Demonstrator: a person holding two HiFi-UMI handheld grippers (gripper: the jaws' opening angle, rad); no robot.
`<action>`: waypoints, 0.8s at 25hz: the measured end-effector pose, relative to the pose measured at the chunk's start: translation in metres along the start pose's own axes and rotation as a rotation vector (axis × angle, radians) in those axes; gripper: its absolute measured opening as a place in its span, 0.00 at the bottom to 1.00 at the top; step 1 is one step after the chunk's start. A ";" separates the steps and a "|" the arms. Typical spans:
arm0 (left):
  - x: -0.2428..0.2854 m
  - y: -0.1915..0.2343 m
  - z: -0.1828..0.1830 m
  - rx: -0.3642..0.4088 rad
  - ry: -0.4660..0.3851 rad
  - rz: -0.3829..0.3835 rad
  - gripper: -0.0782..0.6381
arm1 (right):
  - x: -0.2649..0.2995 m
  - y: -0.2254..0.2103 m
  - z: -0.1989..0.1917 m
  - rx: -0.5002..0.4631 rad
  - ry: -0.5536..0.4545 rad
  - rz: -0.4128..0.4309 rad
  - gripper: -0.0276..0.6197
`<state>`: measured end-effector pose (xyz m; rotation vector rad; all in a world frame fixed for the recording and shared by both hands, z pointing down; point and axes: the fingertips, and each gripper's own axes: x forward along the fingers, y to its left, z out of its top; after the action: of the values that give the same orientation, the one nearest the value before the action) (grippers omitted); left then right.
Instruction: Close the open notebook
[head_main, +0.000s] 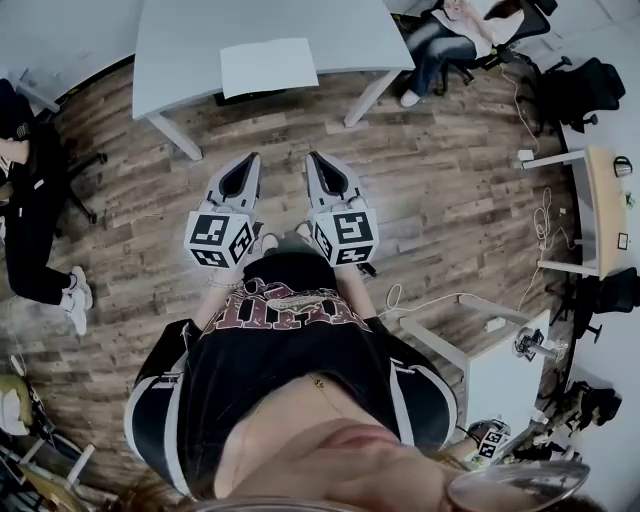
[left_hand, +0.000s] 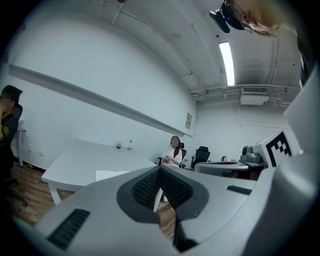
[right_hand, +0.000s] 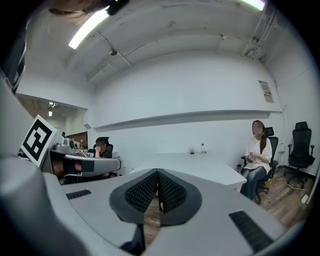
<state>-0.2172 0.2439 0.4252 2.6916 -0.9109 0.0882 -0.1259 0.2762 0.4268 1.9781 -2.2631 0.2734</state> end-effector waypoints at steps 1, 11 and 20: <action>0.004 0.003 0.001 0.000 -0.001 0.002 0.16 | 0.004 -0.002 0.001 0.000 0.001 -0.002 0.07; 0.069 0.029 0.022 0.002 -0.011 0.050 0.16 | 0.066 -0.046 0.016 0.004 -0.003 0.045 0.07; 0.124 0.057 0.046 -0.001 -0.025 0.145 0.16 | 0.123 -0.088 0.037 -0.011 0.013 0.119 0.07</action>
<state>-0.1541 0.1141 0.4148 2.6282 -1.1121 0.0856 -0.0547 0.1379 0.4216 1.8337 -2.3730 0.2834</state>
